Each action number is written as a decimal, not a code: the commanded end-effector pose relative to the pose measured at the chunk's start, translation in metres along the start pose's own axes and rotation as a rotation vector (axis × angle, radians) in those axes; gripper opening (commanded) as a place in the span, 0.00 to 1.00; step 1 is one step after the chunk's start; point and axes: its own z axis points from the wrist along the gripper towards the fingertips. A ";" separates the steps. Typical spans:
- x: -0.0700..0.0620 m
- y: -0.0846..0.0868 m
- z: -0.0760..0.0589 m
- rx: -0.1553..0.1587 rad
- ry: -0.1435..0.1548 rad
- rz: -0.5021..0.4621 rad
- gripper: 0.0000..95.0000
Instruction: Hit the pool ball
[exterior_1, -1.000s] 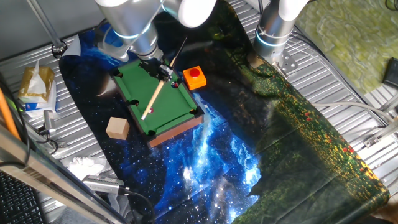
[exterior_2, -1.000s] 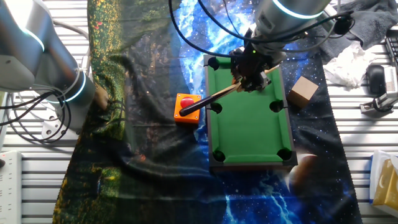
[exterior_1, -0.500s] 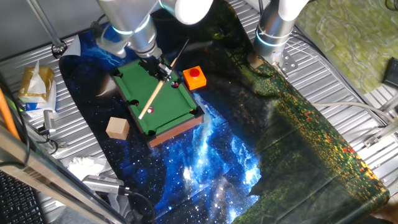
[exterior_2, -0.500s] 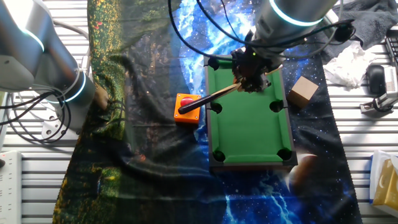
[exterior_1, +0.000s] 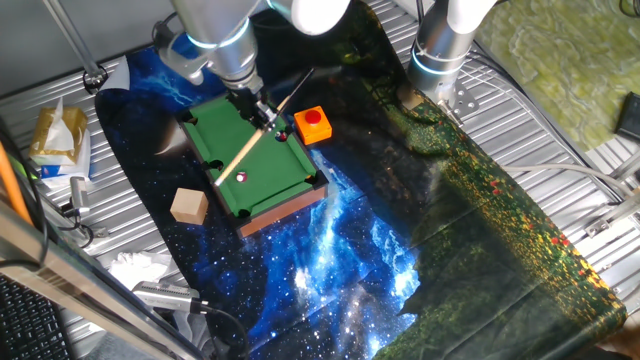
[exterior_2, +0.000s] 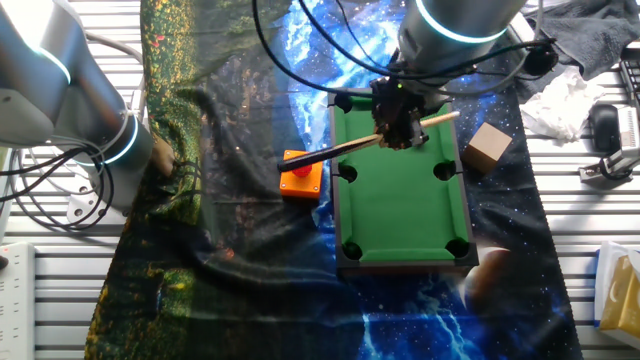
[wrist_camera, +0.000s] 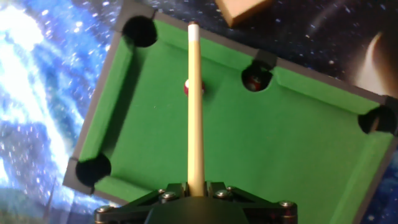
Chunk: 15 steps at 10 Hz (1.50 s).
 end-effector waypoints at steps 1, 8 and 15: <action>0.003 0.000 -0.001 0.013 -0.013 0.046 0.00; 0.003 0.000 -0.001 0.051 0.006 -0.052 0.00; 0.013 -0.016 0.004 0.060 0.021 -0.327 0.00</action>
